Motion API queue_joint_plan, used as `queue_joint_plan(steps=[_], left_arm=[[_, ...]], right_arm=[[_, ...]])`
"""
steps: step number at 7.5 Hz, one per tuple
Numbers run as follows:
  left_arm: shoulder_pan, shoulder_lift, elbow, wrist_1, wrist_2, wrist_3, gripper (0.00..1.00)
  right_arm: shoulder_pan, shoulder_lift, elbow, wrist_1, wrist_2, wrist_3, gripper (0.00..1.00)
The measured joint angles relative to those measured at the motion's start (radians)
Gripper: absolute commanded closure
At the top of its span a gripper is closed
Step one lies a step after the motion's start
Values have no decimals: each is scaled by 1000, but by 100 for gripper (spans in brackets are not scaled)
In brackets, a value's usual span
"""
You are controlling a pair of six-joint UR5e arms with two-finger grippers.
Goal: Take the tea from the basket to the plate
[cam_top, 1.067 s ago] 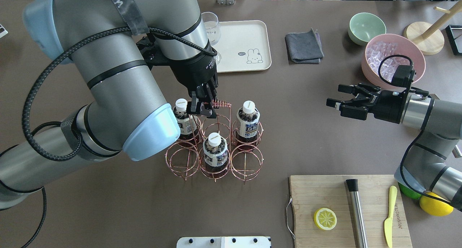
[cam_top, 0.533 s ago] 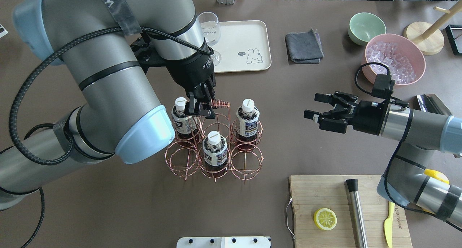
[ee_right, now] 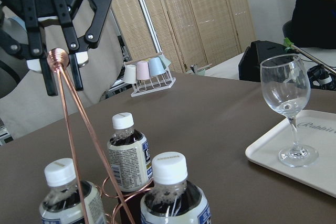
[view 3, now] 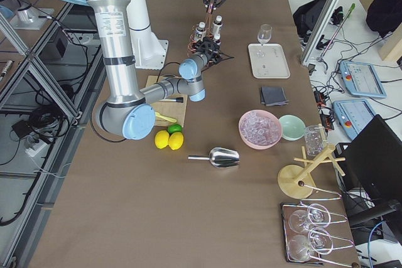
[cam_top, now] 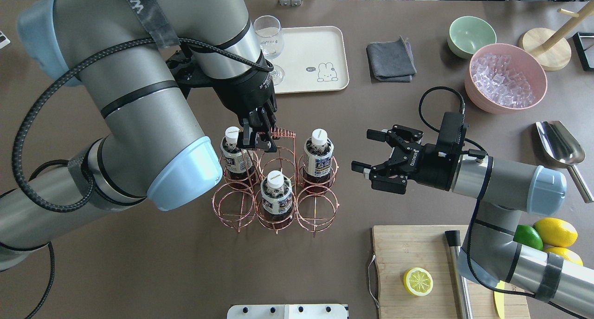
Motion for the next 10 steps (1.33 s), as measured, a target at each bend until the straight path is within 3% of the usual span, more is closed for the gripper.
queue_joint_plan(steps=[5, 10], left_arm=[[-14, 11, 17, -56, -6, 9, 100], [-14, 13, 16, -61, -8, 8, 100]], right_arm=[[-100, 75, 38, -119, -165, -199, 1], [-83, 85, 30, -134, -182, -253, 1]])
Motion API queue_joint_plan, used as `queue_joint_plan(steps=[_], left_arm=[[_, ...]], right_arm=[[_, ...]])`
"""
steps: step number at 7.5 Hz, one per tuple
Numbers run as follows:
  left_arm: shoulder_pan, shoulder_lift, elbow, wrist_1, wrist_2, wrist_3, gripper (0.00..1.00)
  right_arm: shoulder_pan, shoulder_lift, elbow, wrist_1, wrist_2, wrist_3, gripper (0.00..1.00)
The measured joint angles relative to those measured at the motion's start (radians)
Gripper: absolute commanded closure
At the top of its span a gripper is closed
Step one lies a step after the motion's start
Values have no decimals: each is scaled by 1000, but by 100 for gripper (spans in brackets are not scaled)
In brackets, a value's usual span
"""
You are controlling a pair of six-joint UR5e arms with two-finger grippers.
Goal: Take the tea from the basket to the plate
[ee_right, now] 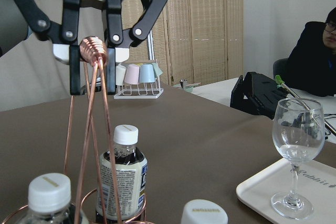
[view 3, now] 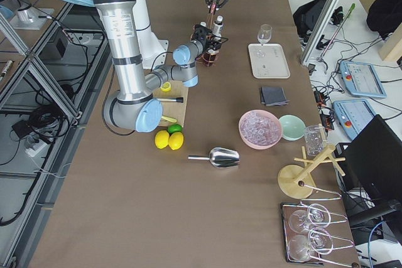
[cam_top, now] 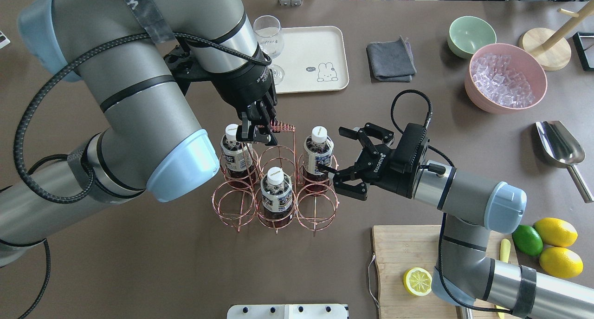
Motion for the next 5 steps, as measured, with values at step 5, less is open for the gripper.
queue_joint_plan(steps=[5], left_arm=[[2, -1, 1, 2, -20, 4, 100]], right_arm=[[6, 35, 5, -74, -2, 36, 23]])
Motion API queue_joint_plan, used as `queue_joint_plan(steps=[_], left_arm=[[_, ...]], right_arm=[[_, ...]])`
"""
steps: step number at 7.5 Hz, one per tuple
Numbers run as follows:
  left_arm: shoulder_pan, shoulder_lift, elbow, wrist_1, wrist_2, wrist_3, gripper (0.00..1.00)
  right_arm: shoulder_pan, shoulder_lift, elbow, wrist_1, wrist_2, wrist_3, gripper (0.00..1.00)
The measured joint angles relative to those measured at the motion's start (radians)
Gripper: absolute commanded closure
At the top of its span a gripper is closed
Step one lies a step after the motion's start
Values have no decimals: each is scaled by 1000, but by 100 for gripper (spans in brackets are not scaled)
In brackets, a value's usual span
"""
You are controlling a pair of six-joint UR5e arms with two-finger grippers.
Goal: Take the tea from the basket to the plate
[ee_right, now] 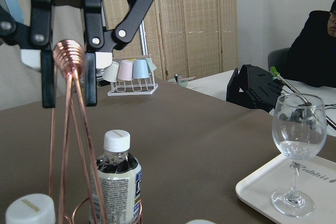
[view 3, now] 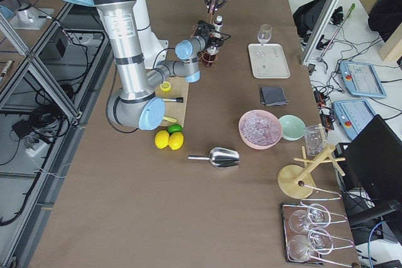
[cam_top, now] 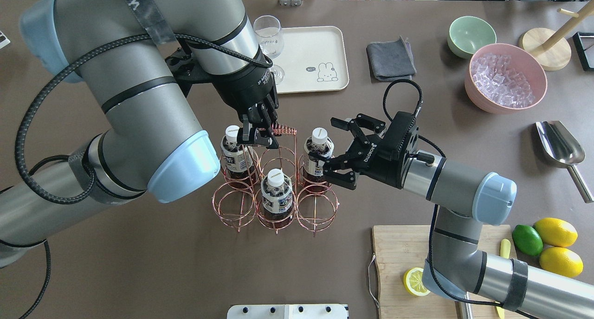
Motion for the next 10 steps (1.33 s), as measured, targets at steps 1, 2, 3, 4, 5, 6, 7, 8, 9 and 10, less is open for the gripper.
queue_joint_plan(steps=[1, 2, 3, 4, 5, 6, 7, 8, 9, 10], left_arm=[[1, 0, 2, 0, 0, 0, 100], [1, 0, 3, -1, 0, 0, 100], [3, 0, 3, -1, -1, 0, 100], [6, 0, 2, -1, -1, 0, 100], [9, 0, 3, -1, -2, 0, 100], [9, 0, 5, -1, -2, 0, 100], [8, 0, 6, -1, -2, 0, 100], [8, 0, 7, -1, -2, 0, 100], [8, 0, 8, -1, -2, 0, 100], [9, 0, 9, -1, -2, 0, 100]], right_arm=[[0, 1, -2, -6, -1, 0, 23], [1, 2, -3, -11, -4, 0, 23], [2, 2, -4, -13, -6, 0, 23], [3, 2, -5, -14, -7, 1, 23], [5, 3, -5, -15, -7, 1, 23], [8, 3, -5, -15, -9, 2, 23], [12, 4, -6, -17, -10, 8, 23], [14, 6, -6, -23, -11, 12, 23], [15, 9, -6, -29, -12, 15, 23], [16, 12, -6, -34, -12, 17, 23]])
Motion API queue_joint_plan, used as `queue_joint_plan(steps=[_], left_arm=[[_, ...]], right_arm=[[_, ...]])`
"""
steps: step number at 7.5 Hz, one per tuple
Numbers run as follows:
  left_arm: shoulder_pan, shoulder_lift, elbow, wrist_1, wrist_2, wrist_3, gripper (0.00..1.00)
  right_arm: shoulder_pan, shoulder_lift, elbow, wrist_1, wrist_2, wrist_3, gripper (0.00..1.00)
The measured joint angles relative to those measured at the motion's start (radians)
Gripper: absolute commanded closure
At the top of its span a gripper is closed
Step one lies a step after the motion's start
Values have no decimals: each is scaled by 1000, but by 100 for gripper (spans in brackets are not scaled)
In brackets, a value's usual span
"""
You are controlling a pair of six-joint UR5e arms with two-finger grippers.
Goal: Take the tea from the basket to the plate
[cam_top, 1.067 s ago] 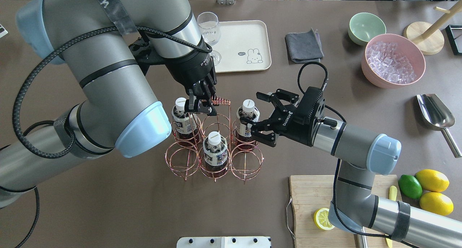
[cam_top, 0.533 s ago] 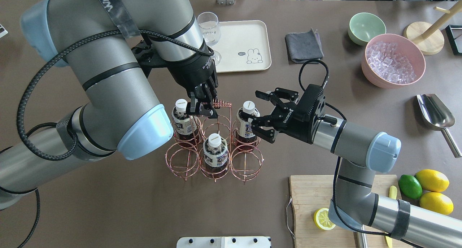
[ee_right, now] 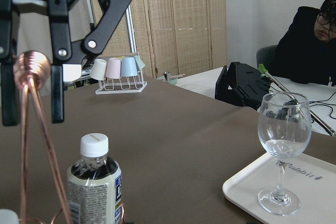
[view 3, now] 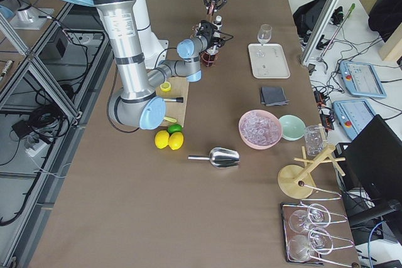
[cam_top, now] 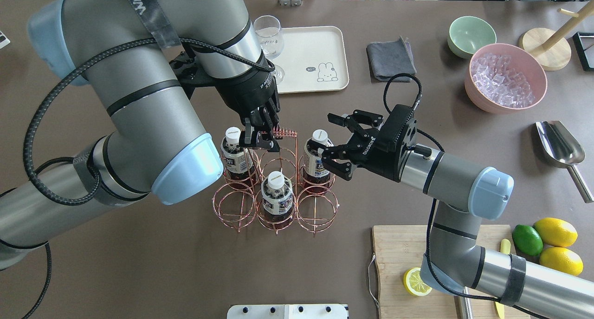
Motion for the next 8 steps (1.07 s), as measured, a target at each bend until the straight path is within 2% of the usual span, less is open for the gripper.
queue_joint_plan(steps=[3, 4, 5, 6, 8], left_arm=[[0, -1, 4, 0, -1, 0, 100], [0, -1, 4, 2, -1, 0, 100], [0, -2, 5, 3, -2, 0, 100], [0, -2, 5, 4, -2, 0, 100], [-1, -3, 6, 6, -2, -1, 100]], right_arm=[[-4, 4, -3, -5, 0, 27, 27], [-10, 4, -3, -5, 0, 48, 37], [-17, 4, -4, -5, 0, 59, 66], [-22, 3, -4, -5, 0, 63, 100], [-30, 2, -3, -7, 0, 65, 100]])
